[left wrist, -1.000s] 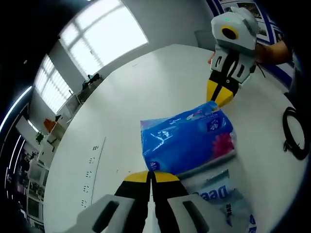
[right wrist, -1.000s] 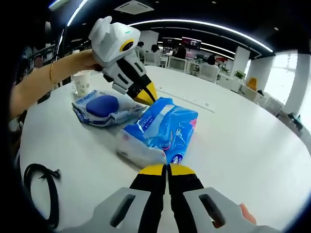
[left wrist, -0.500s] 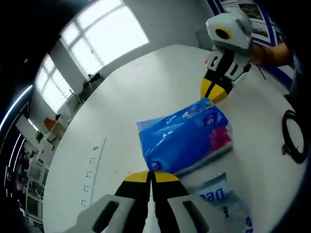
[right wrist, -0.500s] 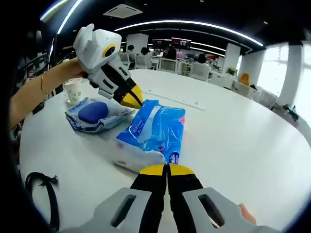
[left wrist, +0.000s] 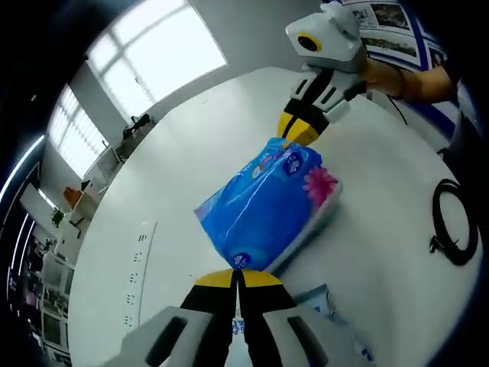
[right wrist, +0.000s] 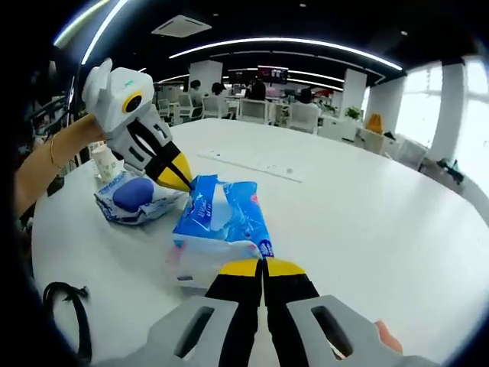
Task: Arrange the tabletop items into an orderly group along one side of the table until the central work area is clear of visible clutter.
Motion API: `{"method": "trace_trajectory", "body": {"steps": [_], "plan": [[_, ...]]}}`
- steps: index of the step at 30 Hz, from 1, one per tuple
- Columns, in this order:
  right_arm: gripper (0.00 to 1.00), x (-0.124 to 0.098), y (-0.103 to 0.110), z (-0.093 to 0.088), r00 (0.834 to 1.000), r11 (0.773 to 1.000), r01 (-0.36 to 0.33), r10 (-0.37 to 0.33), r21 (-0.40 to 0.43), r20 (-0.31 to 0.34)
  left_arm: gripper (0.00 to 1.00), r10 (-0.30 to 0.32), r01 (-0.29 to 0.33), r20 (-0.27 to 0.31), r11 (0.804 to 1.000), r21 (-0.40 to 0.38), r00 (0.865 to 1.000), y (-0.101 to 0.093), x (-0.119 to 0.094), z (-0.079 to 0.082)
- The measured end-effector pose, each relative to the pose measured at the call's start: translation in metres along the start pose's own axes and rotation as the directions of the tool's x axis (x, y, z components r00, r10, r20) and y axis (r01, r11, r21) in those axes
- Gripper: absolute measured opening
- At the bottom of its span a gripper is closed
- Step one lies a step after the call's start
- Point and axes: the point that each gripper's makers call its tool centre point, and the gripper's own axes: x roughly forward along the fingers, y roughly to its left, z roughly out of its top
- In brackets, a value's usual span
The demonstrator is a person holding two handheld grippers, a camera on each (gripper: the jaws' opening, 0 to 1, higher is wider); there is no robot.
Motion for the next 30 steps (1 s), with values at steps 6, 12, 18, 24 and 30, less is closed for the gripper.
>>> {"method": "trace_trajectory", "body": {"steps": [6, 12, 18, 24, 30], "plan": [[0.00, 0.004, -0.008, -0.001, 1.000, 1.000, 0.014, -0.014, 0.002, -0.010, 0.00, -0.004, 0.004, -0.009, 1.000, 0.015, 1.000, -0.008, -0.002, 0.005], [0.00, 0.010, -0.017, 0.002, 0.999, 1.000, 0.026, -0.026, -0.007, -0.020, 0.00, 0.010, -0.010, -0.019, 1.000, 0.012, 1.000, -0.014, -0.005, 0.007], [0.00, 0.016, -0.025, 0.009, 0.999, 0.999, 0.034, -0.035, -0.025, -0.016, 0.00, 0.039, -0.039, -0.020, 0.999, -0.001, 0.999, -0.018, -0.008, 0.012], [0.00, 0.024, -0.030, 0.009, 0.999, 0.999, 0.035, -0.036, -0.034, -0.026, 0.00, 0.049, -0.049, -0.027, 0.999, 0.002, 0.998, -0.025, -0.010, 0.016], [0.00, 0.028, -0.032, 0.010, 0.999, 0.998, 0.036, -0.037, -0.046, -0.034, 0.00, 0.051, -0.050, -0.034, 0.999, 0.015, 0.998, -0.031, -0.011, 0.019]]}}
